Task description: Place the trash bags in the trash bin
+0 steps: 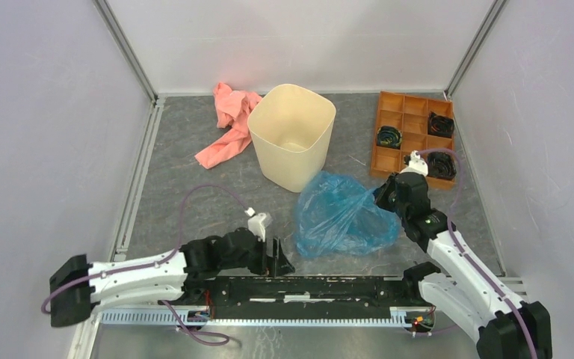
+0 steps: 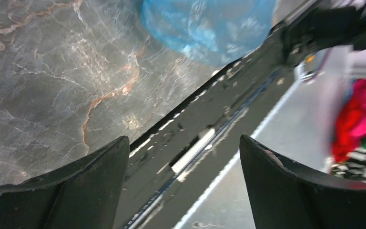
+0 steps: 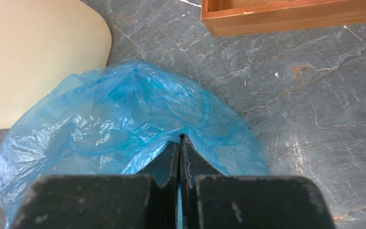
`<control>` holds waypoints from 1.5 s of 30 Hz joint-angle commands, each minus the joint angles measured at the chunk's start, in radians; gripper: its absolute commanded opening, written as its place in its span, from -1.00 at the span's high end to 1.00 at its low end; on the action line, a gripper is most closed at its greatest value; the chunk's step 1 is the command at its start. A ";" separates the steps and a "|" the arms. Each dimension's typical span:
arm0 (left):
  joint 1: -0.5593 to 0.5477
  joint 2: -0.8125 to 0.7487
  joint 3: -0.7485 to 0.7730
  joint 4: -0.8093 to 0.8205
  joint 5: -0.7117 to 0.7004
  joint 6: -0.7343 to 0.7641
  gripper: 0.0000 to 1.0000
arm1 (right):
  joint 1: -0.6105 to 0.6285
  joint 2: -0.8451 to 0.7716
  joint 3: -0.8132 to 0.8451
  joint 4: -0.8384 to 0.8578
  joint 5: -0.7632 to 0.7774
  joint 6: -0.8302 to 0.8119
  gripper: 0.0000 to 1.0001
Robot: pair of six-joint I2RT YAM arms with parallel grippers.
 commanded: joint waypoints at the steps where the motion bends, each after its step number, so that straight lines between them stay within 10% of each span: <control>1: -0.157 0.106 0.036 0.127 -0.297 0.143 -0.80 | -0.015 0.027 0.050 0.034 0.016 -0.014 1.00; 16: -0.398 0.665 -0.004 0.870 -0.850 0.772 -0.90 | -0.028 -0.026 0.050 0.021 -0.032 -0.047 1.00; 27: -0.392 0.841 0.077 1.137 -0.834 0.802 -0.46 | -0.031 -0.060 0.062 0.003 -0.055 -0.086 1.00; 40: -0.311 0.381 0.233 0.647 -0.516 0.653 0.90 | -0.030 -0.163 0.251 -0.183 -0.056 -0.357 1.00; 45: -0.145 0.333 0.396 0.309 -0.309 0.341 0.96 | -0.031 -0.276 0.258 -0.278 -0.005 -0.435 0.99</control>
